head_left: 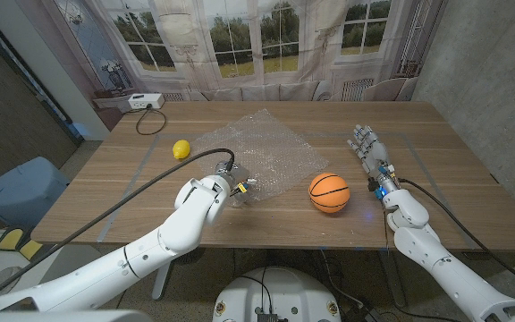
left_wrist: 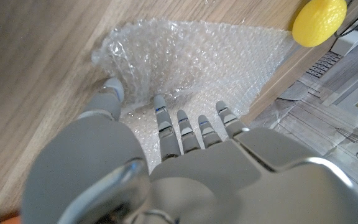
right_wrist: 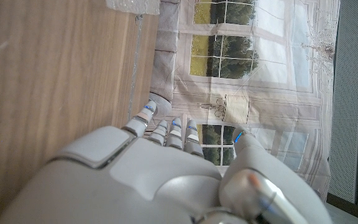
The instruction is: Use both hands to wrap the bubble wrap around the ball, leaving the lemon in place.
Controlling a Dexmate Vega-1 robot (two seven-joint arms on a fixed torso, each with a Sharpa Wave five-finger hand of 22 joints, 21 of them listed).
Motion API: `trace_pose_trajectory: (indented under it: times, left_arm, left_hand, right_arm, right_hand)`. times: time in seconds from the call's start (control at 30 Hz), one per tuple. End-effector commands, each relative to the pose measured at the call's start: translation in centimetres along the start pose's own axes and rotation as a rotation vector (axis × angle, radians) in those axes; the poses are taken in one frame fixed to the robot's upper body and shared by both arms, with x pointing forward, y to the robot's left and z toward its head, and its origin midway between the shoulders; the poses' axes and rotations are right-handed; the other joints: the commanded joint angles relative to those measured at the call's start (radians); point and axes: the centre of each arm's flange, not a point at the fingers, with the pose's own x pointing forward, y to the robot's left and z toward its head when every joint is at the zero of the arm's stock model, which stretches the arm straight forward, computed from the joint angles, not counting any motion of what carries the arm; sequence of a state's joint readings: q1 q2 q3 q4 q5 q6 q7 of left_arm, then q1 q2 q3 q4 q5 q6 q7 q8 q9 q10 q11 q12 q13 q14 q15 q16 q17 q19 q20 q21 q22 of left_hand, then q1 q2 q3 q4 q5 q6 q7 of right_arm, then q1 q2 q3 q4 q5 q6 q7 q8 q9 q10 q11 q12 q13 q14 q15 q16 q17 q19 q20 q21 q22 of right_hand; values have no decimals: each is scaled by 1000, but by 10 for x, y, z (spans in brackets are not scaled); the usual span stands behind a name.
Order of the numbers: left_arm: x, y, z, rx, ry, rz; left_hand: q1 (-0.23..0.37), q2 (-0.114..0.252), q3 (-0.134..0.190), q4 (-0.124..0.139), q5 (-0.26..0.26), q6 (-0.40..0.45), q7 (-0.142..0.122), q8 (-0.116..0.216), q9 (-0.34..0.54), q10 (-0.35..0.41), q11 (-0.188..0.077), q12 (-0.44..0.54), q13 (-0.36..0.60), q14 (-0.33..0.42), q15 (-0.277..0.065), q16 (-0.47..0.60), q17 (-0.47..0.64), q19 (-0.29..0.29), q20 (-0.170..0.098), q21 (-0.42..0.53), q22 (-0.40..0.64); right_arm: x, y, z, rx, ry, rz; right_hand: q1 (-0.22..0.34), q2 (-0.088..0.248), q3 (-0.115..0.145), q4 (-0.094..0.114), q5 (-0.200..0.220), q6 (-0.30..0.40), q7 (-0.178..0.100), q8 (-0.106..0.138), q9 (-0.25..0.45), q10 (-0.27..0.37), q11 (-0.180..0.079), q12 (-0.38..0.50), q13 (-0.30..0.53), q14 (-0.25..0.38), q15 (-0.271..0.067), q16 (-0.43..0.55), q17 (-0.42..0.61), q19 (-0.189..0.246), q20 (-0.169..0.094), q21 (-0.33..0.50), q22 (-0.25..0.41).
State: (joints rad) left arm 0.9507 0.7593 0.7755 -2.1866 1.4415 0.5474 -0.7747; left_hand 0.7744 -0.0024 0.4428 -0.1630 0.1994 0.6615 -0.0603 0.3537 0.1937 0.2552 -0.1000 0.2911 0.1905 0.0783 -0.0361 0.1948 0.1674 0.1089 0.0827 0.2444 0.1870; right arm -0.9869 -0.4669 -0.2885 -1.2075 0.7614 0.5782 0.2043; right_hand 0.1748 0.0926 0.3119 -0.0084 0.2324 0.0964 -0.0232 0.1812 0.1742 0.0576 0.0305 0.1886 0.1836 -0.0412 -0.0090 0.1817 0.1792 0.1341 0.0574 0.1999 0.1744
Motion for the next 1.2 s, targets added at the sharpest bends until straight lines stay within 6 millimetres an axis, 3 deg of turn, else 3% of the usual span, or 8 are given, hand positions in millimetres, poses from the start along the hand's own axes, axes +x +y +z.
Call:
trace_pose_trajectory:
  times: [0.03,0.07,0.1,0.13,0.2,0.5,1.0,1.2]
  left_arm:
    - [0,-16,3,-9,18,102]
    - [-1,-16,3,-4,23,130]
    - [-1,-17,4,6,32,154]
    - [-2,-17,4,8,37,175]
    - [-2,-19,3,-19,38,218]
    - [2,-6,-6,-245,16,348]
    - [14,27,-24,-530,-66,513]
    - [19,44,-28,-663,-177,556]
  left_hand:
    - [102,46,20,-10,-20,177,2,35,4,115,-22,12,0,87,-43,10,1,58,-9,14,4]
    - [143,76,32,-11,-15,222,24,44,8,142,-23,9,0,109,-46,8,1,75,-3,18,5]
    - [166,89,37,-13,-13,260,27,55,11,167,-26,12,0,126,-52,8,1,87,-4,21,6]
    - [200,96,38,-16,-11,318,48,74,15,194,-22,10,0,151,-57,7,1,102,-4,25,7]
    - [216,102,34,-12,-11,332,63,77,18,234,-28,17,1,176,-65,10,2,118,-8,31,8]
    - [226,116,22,-2,-12,321,59,82,39,270,-25,20,4,235,-65,22,7,135,-4,38,10]
    - [243,122,16,-5,-10,313,70,92,59,282,-23,13,7,260,-65,21,5,140,-2,41,12]
    - [250,123,13,-6,-10,308,77,96,68,286,-21,10,9,266,-64,19,4,141,2,42,12]
  right_arm:
    - [2,-1,1,-8,6,-5]
    - [3,-1,2,-11,7,-5]
    - [3,-1,2,-12,9,-5]
    - [4,-1,2,-13,10,-5]
    - [5,-1,3,-19,12,-4]
    - [14,-2,16,-68,20,4]
    - [20,-5,22,-89,15,-2]
    - [26,-4,23,-97,19,2]
  right_hand:
    - [-3,2,1,-3,6,9,-4,6,6,7,-5,6,3,2,-1,9,1,5,0,4,6]
    - [-3,2,1,-4,6,9,-4,6,6,7,-4,6,3,2,-1,8,1,5,0,4,6]
    - [-3,2,1,-4,6,8,-4,6,6,7,-2,6,3,2,-1,9,1,5,0,4,6]
    - [-3,2,1,-4,6,8,-4,6,6,7,-3,6,3,2,-1,8,1,5,0,4,6]
    - [-3,2,1,-4,6,8,-5,6,6,7,-3,6,3,2,-1,9,1,5,1,4,6]
    - [-2,2,1,-5,6,11,-7,7,6,7,-3,5,3,1,-2,8,1,5,-1,4,6]
    - [-2,2,2,-7,6,13,-7,8,6,8,-4,6,3,1,-3,7,1,5,-2,4,6]
    - [-2,1,2,-8,6,13,-7,7,6,7,-3,5,3,1,-3,7,1,4,-1,3,6]
